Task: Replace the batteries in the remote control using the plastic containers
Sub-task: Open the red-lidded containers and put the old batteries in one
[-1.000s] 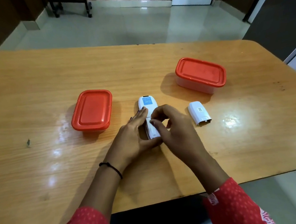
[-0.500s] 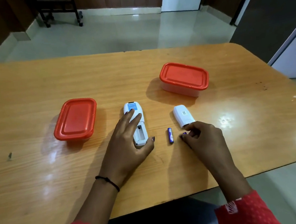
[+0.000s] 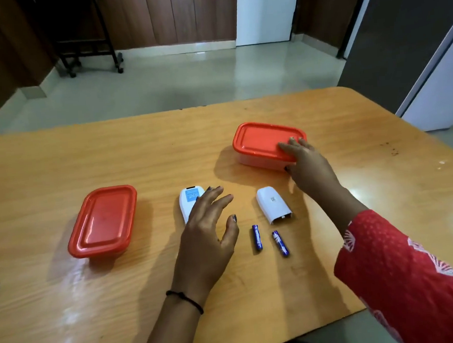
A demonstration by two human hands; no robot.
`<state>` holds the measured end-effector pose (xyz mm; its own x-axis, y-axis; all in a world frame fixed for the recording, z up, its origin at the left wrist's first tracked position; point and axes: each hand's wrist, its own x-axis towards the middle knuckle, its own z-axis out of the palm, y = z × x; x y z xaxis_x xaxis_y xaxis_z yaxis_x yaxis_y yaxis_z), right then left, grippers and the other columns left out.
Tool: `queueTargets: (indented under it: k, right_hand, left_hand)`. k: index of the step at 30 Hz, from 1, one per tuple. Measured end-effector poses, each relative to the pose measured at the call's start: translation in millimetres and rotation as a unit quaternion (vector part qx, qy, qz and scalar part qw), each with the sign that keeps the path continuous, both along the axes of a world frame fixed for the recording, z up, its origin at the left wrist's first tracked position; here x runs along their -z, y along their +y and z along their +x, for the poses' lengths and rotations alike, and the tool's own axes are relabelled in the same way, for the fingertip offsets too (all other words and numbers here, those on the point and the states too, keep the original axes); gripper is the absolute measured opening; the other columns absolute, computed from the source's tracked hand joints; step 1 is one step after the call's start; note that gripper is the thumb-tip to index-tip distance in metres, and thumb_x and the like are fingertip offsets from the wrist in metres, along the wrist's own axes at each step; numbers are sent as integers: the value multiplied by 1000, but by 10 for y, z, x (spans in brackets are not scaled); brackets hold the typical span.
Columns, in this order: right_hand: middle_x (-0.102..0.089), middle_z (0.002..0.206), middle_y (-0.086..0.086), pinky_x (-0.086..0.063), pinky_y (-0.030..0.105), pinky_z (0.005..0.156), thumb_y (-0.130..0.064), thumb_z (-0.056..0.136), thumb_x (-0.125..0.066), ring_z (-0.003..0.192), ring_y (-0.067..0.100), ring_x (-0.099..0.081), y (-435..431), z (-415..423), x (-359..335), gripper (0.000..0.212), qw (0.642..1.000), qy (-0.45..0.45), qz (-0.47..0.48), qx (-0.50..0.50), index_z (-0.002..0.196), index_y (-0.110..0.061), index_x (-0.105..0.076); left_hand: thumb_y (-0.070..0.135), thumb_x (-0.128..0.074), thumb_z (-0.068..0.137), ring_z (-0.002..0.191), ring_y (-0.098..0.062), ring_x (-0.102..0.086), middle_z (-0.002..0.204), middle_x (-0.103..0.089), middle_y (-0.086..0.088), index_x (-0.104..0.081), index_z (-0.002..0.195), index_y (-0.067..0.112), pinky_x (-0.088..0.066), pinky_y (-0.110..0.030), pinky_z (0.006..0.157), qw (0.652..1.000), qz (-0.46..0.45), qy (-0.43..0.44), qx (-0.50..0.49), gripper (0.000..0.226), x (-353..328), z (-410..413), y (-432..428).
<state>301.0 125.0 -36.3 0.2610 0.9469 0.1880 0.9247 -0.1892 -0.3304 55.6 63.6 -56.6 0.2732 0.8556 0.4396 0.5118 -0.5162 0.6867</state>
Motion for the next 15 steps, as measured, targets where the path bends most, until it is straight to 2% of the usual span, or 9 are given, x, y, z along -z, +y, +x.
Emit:
queueTargets:
  k: [2,5,8,10,13,15]
  right_hand:
    - [-43,147,7,-34,37,107,-1,89,-54,140,23,-32,-56,-18,16,50,998,25,59,-3,135,-20,-50]
    - [-64,124,11,-48,44,92,3,82,-62,119,30,-58,-315,-241,-131,37,976,19,215,-38,116,-12,-67]
    - [-71,113,5,-43,37,83,7,74,-67,110,24,-63,-838,-654,-356,41,943,-11,322,-84,108,-14,-70]
    - [-70,113,2,-42,36,84,2,77,-66,111,20,-61,-1336,-1003,-501,38,923,9,368,-109,111,-14,-69]
    - [-70,113,-4,-42,39,84,-1,79,-70,108,15,-63,-1978,-1458,-621,35,911,44,386,-142,109,-18,-70]
    - [-71,111,-8,-40,40,85,-4,78,-72,103,13,-64,-2304,-1694,-634,32,914,75,365,-158,106,-20,-72]
  left_hand:
    - [18,-58,86,128,9,-34,133,-54,7,-61,120,20,-22,1,100,1000,-3,-24,-3,34,-43,-3,-17]
    - [16,-62,87,124,17,-37,131,-55,11,-59,121,24,-27,-1,98,995,-32,-91,7,36,-171,-11,-114]
    - [38,-61,81,125,11,-42,133,-51,18,-48,128,34,-35,-13,103,964,-159,-205,56,49,-359,-27,-310]
    - [42,-58,78,120,2,-49,128,-54,14,-43,131,33,-40,-20,102,903,-273,-322,83,56,-470,-69,-492]
    - [53,-52,84,117,-19,-57,125,-62,-6,-44,136,15,-47,-36,97,772,-377,-488,156,65,-665,-138,-877]
    - [58,-39,90,98,-21,-67,103,-71,-10,-55,119,8,-54,-34,81,725,-404,-533,164,60,-782,-253,-1188]
